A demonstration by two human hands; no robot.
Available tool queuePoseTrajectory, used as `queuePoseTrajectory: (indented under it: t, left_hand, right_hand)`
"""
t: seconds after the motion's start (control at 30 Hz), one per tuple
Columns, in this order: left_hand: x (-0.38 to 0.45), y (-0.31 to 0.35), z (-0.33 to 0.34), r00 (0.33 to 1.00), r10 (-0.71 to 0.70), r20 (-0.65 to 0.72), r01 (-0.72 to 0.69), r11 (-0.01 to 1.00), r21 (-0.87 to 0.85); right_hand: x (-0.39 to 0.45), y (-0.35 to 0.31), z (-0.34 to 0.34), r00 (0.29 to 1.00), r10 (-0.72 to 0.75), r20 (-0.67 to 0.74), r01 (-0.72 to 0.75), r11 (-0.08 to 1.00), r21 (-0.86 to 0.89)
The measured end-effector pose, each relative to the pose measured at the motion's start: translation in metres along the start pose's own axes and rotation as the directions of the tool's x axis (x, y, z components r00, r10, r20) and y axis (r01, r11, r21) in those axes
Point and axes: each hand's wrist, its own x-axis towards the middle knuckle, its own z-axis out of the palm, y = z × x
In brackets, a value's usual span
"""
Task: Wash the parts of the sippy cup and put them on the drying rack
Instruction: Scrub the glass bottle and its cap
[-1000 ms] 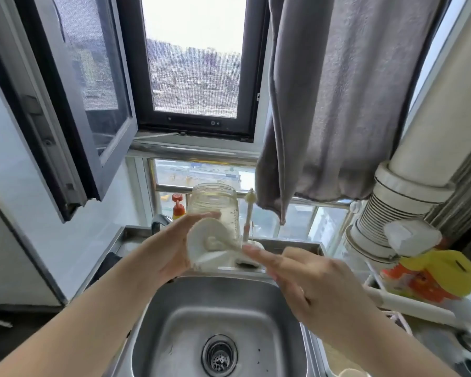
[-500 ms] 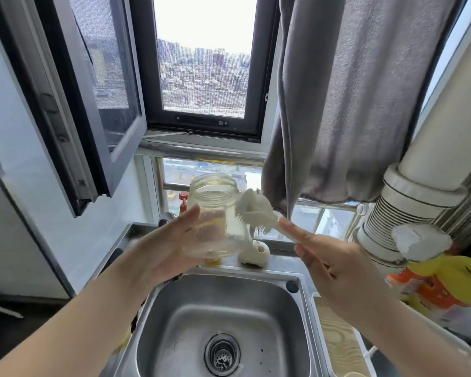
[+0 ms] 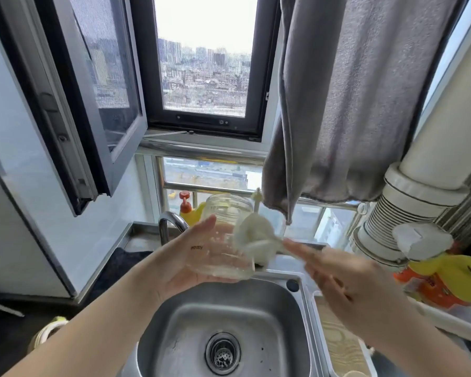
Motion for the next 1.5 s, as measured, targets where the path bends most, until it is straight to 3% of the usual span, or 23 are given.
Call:
queuePoseTrajectory:
  t: [0.07,0.13,0.27,0.47,0.63,0.83,0.93,1.0,1.17,1.37,1.5]
  left_hand:
    - [0.004,-0.003,0.004,1.000,-0.010,-0.004,0.010,1.000,0.001]
    - [0.009,0.000,0.006,1.000,0.018,-0.001,-0.018,1.000,-0.016]
    - [0.015,0.009,-0.004,0.997,0.023,-0.076,-0.021,0.999,0.027]
    - [0.017,0.003,0.000,0.999,-0.001,-0.035,0.002,1.000,0.029]
    - [0.016,0.011,-0.005,0.993,-0.003,-0.121,0.017,0.993,0.115]
    - [0.014,0.006,0.001,0.998,-0.011,-0.070,0.017,0.997,0.074]
    - [0.016,0.011,0.001,0.999,0.002,-0.046,0.002,0.995,0.105]
    - [0.013,0.013,-0.003,0.993,-0.024,-0.116,0.042,0.987,0.155]
    - [0.010,0.009,-0.002,0.989,0.001,-0.149,0.014,0.995,0.099]
    - [0.007,0.027,0.004,0.990,0.033,-0.135,-0.036,0.999,-0.023]
    - [0.006,0.023,-0.002,0.997,0.042,-0.072,-0.042,0.999,0.002]
  right_hand:
    - [0.011,0.004,-0.003,0.995,0.082,-0.056,-0.081,0.997,0.016]
    - [0.018,-0.004,0.000,0.998,0.032,-0.059,-0.030,0.999,0.024]
    - [-0.002,-0.018,0.004,0.993,-0.079,0.089,0.073,0.995,0.061]
    - [0.025,0.005,0.005,0.991,0.036,-0.129,-0.040,0.999,-0.025]
    - [0.000,-0.019,0.014,0.990,-0.125,0.058,0.125,0.992,0.010]
    - [0.023,0.006,0.002,0.992,0.013,-0.129,-0.019,0.999,-0.046]
    - [0.020,-0.016,0.010,0.995,-0.093,-0.048,0.092,0.996,-0.020]
    - [0.002,-0.020,0.013,0.987,-0.157,0.018,0.158,0.987,-0.039]
    - [0.011,0.016,0.006,0.991,0.006,-0.135,-0.019,0.996,-0.093]
    - [0.014,0.013,0.007,0.988,0.028,-0.149,-0.018,0.998,0.066]
    - [0.010,0.015,0.010,0.984,0.066,-0.167,-0.051,0.995,0.091]
